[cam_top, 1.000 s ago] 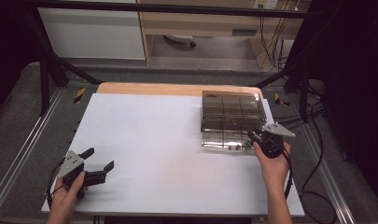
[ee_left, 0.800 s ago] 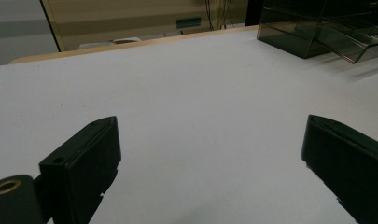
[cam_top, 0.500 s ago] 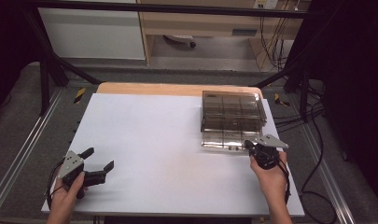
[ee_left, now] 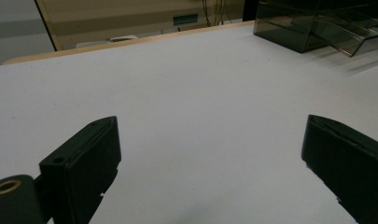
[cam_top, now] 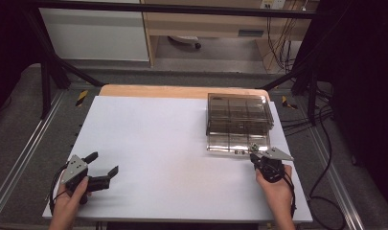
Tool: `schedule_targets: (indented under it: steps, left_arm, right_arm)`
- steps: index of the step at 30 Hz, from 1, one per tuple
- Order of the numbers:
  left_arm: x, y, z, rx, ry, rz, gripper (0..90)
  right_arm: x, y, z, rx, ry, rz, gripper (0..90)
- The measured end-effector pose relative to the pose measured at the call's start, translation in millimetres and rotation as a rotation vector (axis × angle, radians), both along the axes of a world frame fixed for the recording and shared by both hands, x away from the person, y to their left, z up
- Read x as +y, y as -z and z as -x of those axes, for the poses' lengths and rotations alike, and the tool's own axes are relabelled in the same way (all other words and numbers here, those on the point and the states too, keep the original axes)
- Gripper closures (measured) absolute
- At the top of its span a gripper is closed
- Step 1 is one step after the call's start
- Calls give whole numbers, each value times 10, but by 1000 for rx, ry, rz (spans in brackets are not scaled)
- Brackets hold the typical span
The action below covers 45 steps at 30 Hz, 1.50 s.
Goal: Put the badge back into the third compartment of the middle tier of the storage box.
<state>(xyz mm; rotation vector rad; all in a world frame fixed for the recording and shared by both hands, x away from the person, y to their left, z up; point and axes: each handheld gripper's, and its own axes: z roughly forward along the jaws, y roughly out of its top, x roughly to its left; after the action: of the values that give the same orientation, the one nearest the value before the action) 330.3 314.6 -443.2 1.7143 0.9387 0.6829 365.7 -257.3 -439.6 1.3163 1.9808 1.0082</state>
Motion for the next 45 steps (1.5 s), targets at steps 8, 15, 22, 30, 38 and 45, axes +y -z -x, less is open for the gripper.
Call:
schedule_targets:
  steps: [8, 15, 22, 30, 38, 45]
  left_arm:
    - [13, 8, -11, 3, -11, 2, 49]
    - [-3, 17, -13, 7, -5, 1, 49]
    - [8, 12, -11, 1, -10, 0, 49]
    - [19, 5, -7, -2, -18, 6, 50]
    - [26, 3, -8, -3, -18, 6, 50]
    - [27, 1, -7, -5, -22, 4, 50]
  right_arm:
    - [-6, 73, -59, 2, 1, 18, 900]
    - [2, 92, -101, -8, 2, 21, 900]
    - [7, 100, -125, -11, 1, 13, 900]
    - [-7, 79, -136, -31, -4, 18, 900]
    - [-15, 69, -166, -47, -8, 21, 900]
    - [-7, 67, -161, -54, -12, 21, 900]
